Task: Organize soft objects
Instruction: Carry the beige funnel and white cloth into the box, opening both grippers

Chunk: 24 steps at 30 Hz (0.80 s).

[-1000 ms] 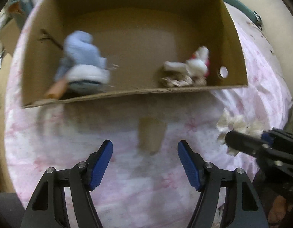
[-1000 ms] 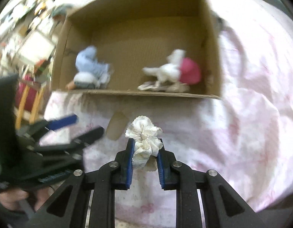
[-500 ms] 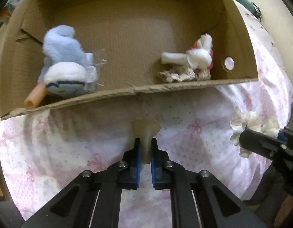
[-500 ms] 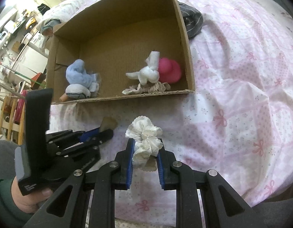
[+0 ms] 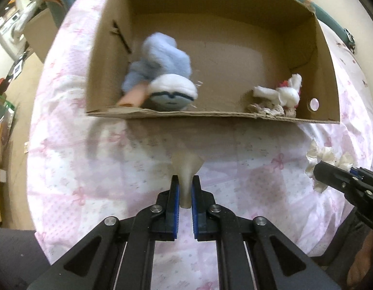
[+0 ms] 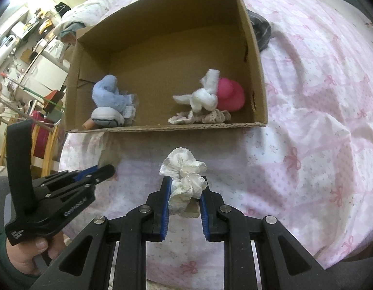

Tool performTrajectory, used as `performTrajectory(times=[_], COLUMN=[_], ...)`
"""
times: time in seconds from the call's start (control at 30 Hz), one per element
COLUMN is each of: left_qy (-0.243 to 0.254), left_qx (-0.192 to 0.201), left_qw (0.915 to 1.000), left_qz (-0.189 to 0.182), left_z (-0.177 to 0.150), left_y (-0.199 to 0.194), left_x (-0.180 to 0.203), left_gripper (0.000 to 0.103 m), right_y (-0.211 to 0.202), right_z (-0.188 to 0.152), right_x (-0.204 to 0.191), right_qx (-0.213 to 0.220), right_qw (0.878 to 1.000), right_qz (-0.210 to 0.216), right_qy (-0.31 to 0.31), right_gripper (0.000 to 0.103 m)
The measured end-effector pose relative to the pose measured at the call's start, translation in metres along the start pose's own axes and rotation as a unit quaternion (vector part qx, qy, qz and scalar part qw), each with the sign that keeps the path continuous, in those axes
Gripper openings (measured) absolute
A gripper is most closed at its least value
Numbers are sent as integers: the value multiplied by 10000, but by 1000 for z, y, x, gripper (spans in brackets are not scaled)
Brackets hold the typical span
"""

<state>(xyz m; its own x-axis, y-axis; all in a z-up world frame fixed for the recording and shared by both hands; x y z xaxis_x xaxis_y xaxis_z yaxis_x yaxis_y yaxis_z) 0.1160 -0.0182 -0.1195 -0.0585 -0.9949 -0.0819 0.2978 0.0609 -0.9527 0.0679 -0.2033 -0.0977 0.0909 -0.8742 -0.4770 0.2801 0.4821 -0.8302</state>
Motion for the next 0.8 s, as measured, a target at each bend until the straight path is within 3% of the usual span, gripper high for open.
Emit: performTrajectory(times=[0.47, 0.8], left_qy=[-437, -743], left_qx=[185, 342], left_qw=[9986, 9957], left_qz=[252, 435], left_z=[-38, -26], left_y=[-46, -66], left_x=[-48, -54], left_gripper=[8, 8], right_y=[-5, -22], right_z=[-1, -2], right_x=[-10, -15], right_qx=[96, 338], right_qw=[9998, 9985], right_qz=[55, 384], right_qy=[-167, -191], right_gripper=[23, 23])
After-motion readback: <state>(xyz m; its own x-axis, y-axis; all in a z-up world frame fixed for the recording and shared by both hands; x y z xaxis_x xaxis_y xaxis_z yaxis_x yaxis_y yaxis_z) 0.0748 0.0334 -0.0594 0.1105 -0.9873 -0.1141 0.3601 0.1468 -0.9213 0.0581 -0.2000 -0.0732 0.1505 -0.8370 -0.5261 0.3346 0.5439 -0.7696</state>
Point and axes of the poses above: each gripper's, at about its wrist camera, not at the fingertips, and y roughly the way its jaws point, x to its right, z to its top, the point moved 1 cm from there along y, roughly the way its jaws point, and after that the axes turned 11 degrees about z, right-handed, at the moved point
